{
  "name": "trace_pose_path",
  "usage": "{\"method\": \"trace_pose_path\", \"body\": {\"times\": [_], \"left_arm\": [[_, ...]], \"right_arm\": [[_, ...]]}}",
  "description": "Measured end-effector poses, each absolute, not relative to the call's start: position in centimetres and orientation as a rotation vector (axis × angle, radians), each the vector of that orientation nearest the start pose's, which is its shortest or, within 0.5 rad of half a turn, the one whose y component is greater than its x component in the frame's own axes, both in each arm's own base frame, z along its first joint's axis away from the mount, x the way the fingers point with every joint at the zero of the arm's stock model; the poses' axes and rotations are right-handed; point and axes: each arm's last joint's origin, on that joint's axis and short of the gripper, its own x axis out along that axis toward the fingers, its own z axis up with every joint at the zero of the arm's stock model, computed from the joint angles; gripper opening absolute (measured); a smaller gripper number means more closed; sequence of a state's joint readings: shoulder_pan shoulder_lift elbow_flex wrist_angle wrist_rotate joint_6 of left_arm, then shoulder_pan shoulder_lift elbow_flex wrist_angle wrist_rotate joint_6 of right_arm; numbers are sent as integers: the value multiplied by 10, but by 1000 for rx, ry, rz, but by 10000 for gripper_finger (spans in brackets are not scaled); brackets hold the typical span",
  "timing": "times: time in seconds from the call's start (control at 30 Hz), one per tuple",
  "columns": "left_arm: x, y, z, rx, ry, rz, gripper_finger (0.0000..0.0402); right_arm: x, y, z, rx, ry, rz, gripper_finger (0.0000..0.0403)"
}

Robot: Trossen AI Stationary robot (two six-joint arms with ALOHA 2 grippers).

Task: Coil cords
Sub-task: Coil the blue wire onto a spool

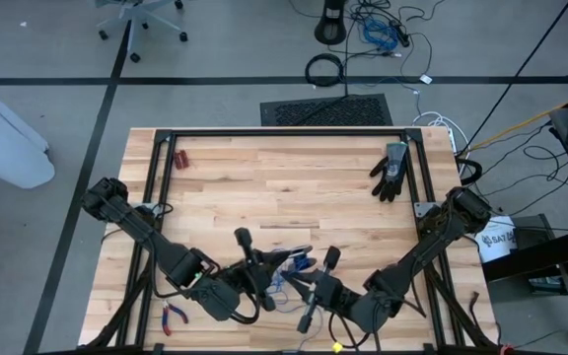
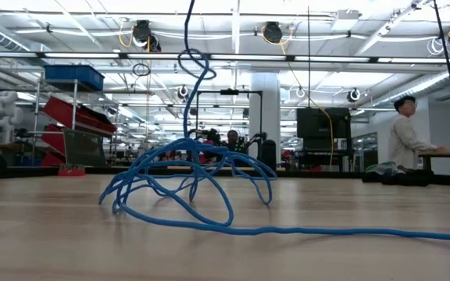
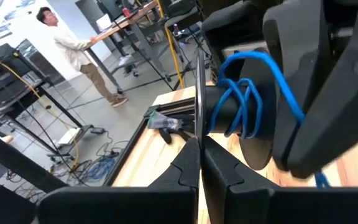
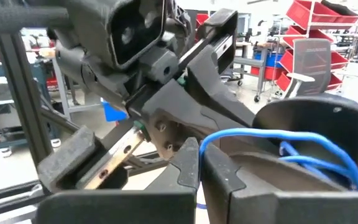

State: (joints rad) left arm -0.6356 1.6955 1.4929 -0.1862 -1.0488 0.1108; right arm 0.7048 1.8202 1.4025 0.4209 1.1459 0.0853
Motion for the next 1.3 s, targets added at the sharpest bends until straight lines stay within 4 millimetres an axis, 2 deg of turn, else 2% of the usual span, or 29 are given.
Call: {"method": "trace_pose_path", "body": {"times": [0.2,0.63,0.8,1.1,1.3], "left_arm": [[322,-207,345,385,269,393,6],[319,-213,349,353,237,370,6],[315,-216,353,336,220,361,6],[307,-219,360,326,205,344,6],[303,-221,362,326,202,336,6]], "right_arm": [[333,245,311,82,2,-446,0],[344,251,278,-12,54,-559,0],[344,253,271,-45,79,-563,20],[325,274,265,17,76,-524,91],[302,295,256,56,102,-466,114]]}}
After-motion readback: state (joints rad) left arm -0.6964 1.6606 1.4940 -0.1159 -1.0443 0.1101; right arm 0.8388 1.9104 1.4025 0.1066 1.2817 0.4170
